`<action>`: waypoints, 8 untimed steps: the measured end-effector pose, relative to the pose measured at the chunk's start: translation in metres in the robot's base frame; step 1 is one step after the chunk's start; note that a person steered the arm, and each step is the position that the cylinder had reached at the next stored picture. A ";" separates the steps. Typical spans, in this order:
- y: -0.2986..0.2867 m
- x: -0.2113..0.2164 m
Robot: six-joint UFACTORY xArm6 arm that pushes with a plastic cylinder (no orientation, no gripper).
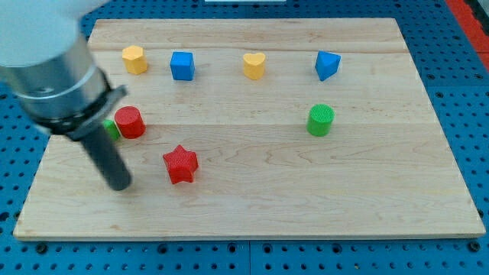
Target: Put the red star to the left of the green circle
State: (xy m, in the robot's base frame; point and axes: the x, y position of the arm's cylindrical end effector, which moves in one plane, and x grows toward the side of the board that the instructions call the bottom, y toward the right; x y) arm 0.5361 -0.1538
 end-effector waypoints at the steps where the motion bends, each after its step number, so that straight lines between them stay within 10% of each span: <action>1: 0.073 -0.045; 8: 0.157 0.012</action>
State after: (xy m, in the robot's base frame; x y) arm 0.5476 0.0033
